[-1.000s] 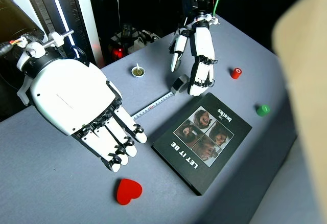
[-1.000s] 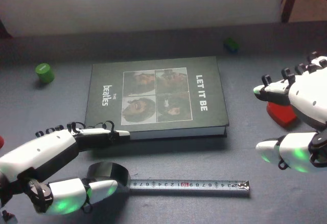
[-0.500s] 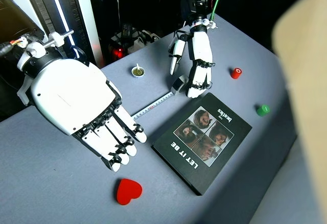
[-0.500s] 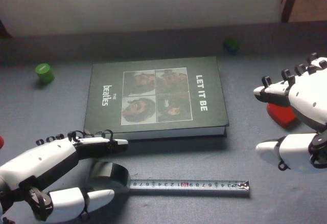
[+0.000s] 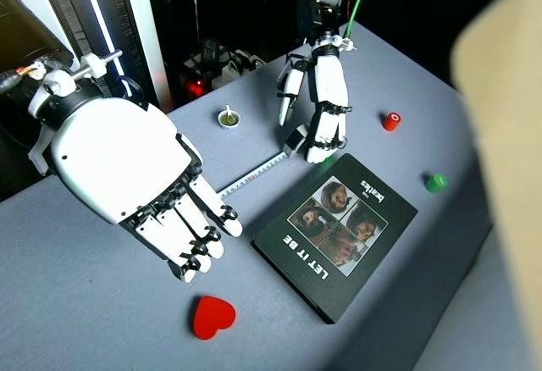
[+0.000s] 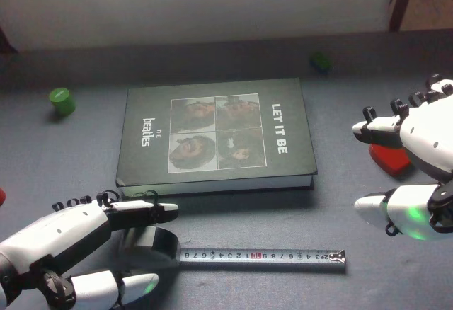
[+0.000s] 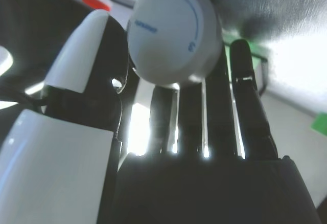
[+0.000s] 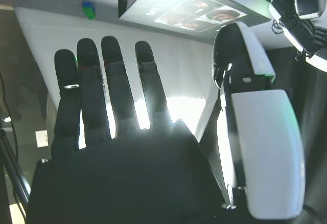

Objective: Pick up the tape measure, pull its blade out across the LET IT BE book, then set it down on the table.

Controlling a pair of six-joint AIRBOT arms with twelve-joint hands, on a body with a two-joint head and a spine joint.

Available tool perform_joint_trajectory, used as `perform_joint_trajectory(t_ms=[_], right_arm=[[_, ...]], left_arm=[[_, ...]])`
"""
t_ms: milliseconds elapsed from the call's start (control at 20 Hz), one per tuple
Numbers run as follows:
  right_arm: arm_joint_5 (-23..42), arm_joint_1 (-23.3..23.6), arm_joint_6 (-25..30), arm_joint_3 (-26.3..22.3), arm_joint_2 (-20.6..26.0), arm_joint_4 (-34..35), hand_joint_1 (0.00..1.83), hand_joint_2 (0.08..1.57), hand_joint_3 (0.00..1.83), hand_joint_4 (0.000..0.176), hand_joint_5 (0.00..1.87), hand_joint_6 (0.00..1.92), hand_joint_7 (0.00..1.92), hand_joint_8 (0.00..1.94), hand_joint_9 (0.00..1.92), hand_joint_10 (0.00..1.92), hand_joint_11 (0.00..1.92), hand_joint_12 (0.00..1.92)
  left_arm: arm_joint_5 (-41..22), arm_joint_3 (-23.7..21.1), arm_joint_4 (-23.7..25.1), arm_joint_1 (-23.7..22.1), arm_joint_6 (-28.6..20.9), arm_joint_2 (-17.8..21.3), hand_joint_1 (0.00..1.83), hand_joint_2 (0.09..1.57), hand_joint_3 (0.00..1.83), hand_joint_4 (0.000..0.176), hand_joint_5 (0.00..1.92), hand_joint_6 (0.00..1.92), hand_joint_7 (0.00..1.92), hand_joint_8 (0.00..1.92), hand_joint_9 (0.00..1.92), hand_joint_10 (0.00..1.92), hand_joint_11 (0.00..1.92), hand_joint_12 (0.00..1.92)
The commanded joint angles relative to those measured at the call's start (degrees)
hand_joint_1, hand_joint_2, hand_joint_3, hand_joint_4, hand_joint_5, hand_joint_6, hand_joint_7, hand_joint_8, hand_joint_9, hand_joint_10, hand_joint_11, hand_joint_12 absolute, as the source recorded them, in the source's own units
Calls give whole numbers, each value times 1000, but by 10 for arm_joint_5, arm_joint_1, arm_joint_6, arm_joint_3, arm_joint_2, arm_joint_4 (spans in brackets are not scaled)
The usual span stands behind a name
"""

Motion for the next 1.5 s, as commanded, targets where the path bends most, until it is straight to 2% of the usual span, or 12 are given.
perform_joint_trajectory(t_ms=[0, 350, 450, 500, 550, 600, 700, 1050, 1250, 1300, 1400, 1450], right_arm=[[-5, 3, 1, -2, 3, -41, 268, 1160, 0, 85, 223, 0, 304, 0, 310, 0, 0, 879], [-5, 3, 1, -2, 3, -41, 256, 1167, 3, 84, 223, 0, 318, 4, 327, 5, 0, 887], [-4, 3, 1, -2, 3, -41, 266, 1164, 0, 84, 227, 2, 323, 3, 340, 7, 0, 918], [-5, 3, 1, -2, 3, -41, 271, 1162, 0, 84, 237, 4, 335, 5, 343, 6, 0, 937], [-5, 2, 1, -2, 3, -41, 272, 1162, 0, 84, 234, 2, 344, 8, 338, 3, 0, 943], [-5, 2, 1, -2, 3, -41, 273, 1161, 0, 85, 224, 0, 330, 1, 324, 1, 0, 926], [-4, 2, 1, -2, 3, -41, 275, 1165, 1, 85, 219, 2, 313, 1, 319, 3, 0, 898], [3, 4, 15, -2, 3, -62, 269, 1169, 0, 82, 266, 0, 352, 2, 364, 7, 0, 957], [8, 5, 55, -2, 3, -123, 249, 1184, 2, 82, 276, 5, 349, 1, 368, 3, 0, 966], [8, 8, 57, -2, 2, -128, 388, 1128, 0, 52, 295, 5, 326, 1, 332, 1, 0, 928], [8, 19, 56, -2, 0, -137, 528, 1076, 0, 13, 286, 0, 267, 0, 256, 0, 0, 801], [8, 25, 56, -2, -2, -145, 528, 1076, 0, 13, 286, 0, 267, 0, 256, 0, 0, 801]], left_arm=[[-67, 4, 7, -2, 0, -7, 879, 1206, 2, 0, 387, 0, 406, 1, 411, 2, 120, 816], [-67, 7, 4, -1, 18, -14, 902, 1199, 0, 0, 388, 2, 420, 5, 431, 9, 140, 826], [-66, 8, 3, 0, 25, -18, 1040, 1190, 0, 0, 543, 10, 566, 7, 591, 17, 323, 832], [-66, 8, 2, 1, 26, -20, 1186, 1151, 0, 0, 664, 15, 774, 35, 827, 71, 522, 828], [-66, 9, 0, 1, 29, -23, 1525, 1073, 40, 0, 821, 18, 821, 860, 981, 766, 749, 1355], [-66, 10, 0, 2, 32, -25, 1511, 1096, 11, 0, 823, 643, 871, 1064, 1025, 966, 870, 1445], [-66, 12, 0, 4, 37, -29, 1378, 1145, 3, 0, 851, 850, 881, 1188, 916, 1340, 983, 1253], [-69, 7, 7, -13, 33, -17, 1375, 1131, 0, 0, 906, 848, 877, 1156, 954, 1267, 975, 1127], [-5, -17, 24, -67, 30, 36, 1383, 1118, 0, 0, 873, 851, 936, 1088, 1018, 1215, 981, 1099], [15, -22, 26, -84, 25, 51, 1478, 1096, 5, 0, 854, 812, 937, 1037, 992, 1117, 978, 1343], [65, -30, 26, -131, 23, 82, 1500, 1093, 3, 0, 868, 783, 937, 1028, 972, 1120, 966, 1409], [81, -32, 23, -149, 23, 92, 1500, 1093, 3, 0, 868, 783, 937, 1028, 972, 1120, 966, 1409]])
